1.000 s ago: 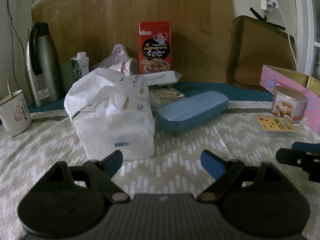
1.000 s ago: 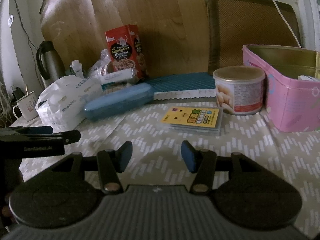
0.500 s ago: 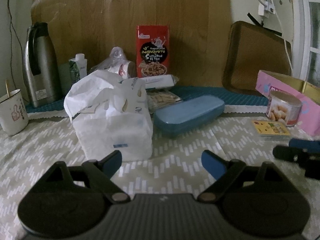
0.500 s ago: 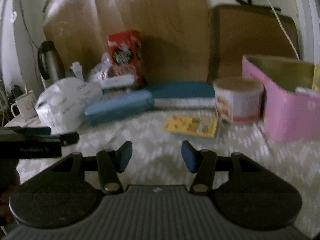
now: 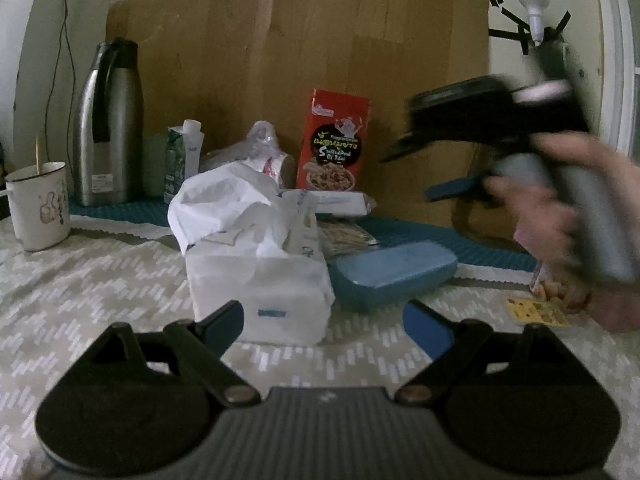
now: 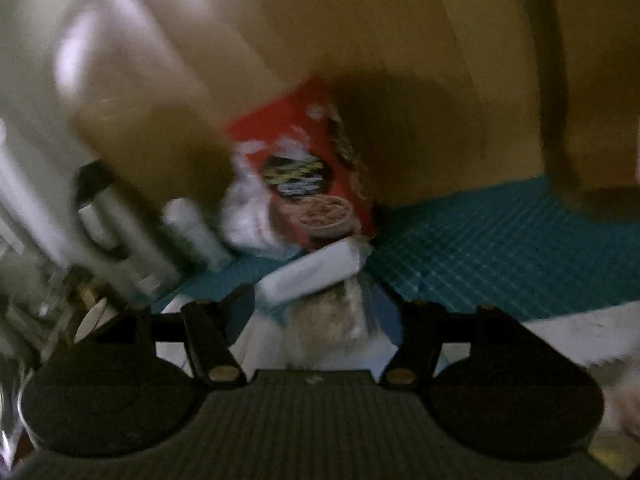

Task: Organize soft objects
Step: 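Close both grippers together on the white wipes packet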

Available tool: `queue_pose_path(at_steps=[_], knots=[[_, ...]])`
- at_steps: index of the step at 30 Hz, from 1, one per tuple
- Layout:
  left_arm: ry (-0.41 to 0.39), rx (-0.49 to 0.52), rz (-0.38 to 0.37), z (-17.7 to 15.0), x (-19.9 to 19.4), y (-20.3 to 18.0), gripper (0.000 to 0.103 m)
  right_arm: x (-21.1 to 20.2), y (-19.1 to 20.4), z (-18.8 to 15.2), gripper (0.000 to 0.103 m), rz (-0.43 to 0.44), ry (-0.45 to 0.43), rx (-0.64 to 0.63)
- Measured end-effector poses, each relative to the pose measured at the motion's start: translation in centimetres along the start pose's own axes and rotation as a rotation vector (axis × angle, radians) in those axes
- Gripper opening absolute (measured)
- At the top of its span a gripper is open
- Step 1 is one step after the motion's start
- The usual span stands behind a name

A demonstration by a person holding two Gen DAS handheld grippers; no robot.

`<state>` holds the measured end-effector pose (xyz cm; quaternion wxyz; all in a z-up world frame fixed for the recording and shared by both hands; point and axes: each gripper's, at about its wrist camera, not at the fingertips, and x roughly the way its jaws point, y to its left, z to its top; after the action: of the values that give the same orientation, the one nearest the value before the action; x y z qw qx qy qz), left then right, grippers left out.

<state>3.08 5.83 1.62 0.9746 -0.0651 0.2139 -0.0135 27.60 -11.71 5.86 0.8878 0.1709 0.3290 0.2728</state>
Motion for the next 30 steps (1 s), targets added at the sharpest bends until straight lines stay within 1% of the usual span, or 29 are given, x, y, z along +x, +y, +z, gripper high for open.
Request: queue_pose_path(at_steps=[2, 5, 8, 9, 10, 12, 13, 15, 17, 19, 21, 23, 25, 26, 28, 30], knots=[[-0.010, -0.007, -0.006, 0.0, -0.1, 0.1, 0.090, 3.6, -1.4, 1.3, 0.070, -0.007, 0.068, 0.131], [-0.036, -0.010, -0.009, -0.2, -0.5, 0.1, 0.090, 7.4, -3.0, 2.8, 0.072, 0.051, 0.109, 0.301], [-0.059, -0.006, -0.011, -0.3, -0.7, -0.1, 0.090, 10.3, -3.6, 3.2, 0.073, 0.047, 0.193, 0.416], [-0.061, -0.009, -0.011, -0.3, -0.7, -0.1, 0.090, 10.9, -3.6, 3.0, 0.070, 0.048, 0.210, 0.437], [-0.063, -0.016, -0.010, -0.2, -0.6, 0.0, 0.090, 11.1, -3.4, 2.8, 0.062, 0.053, 0.213, 0.435], [-0.064, -0.037, -0.012, -0.2, -0.6, 0.3, 0.090, 10.4, -3.1, 2.4, 0.039, 0.070, 0.189, 0.408], [-0.064, -0.046, -0.011, -0.1, -0.6, 0.5, 0.090, 9.7, -3.0, 2.1, 0.038, 0.084, 0.165, 0.409], [-0.067, -0.055, -0.007, -0.1, -0.6, 0.6, 0.090, 7.3, -2.4, 1.7, 0.036, 0.107, 0.116, 0.384], [-0.072, -0.049, -0.005, -0.1, -0.7, 0.6, 0.092, 3.7, -1.6, 1.0, 0.036, 0.133, 0.060, 0.320], [-0.080, -0.047, -0.007, -0.2, -0.9, 0.6, 0.094, -1.4, -0.9, -0.3, 0.036, 0.144, -0.023, 0.221], [-0.096, -0.059, -0.039, -0.2, -1.2, 0.9, 0.096, -6.5, -1.2, -2.5, 0.036, 0.151, -0.089, 0.153], [-0.110, -0.088, -0.105, -0.3, -1.6, 1.7, 0.096, -11.5, -2.9, -5.5, 0.037, 0.147, -0.132, 0.119], [-0.085, -0.121, -0.198, -0.1, -1.6, 2.5, 0.094, -16.4, -5.4, -9.2, 0.037, 0.128, -0.160, 0.111], [-0.064, -0.141, -0.228, -0.1, -1.6, 2.7, 0.092, -17.9, -6.5, -11.0, 0.037, 0.117, -0.162, 0.106], [-0.007, -0.178, -0.298, -0.1, -1.7, 2.1, 0.085, -20.6, -8.4, -15.0, 0.037, 0.073, -0.156, 0.086], [0.078, -0.204, -0.414, 0.0, -1.3, 0.3, 0.081, -21.8, -9.9, -18.2, 0.037, 0.030, -0.153, 0.107]])
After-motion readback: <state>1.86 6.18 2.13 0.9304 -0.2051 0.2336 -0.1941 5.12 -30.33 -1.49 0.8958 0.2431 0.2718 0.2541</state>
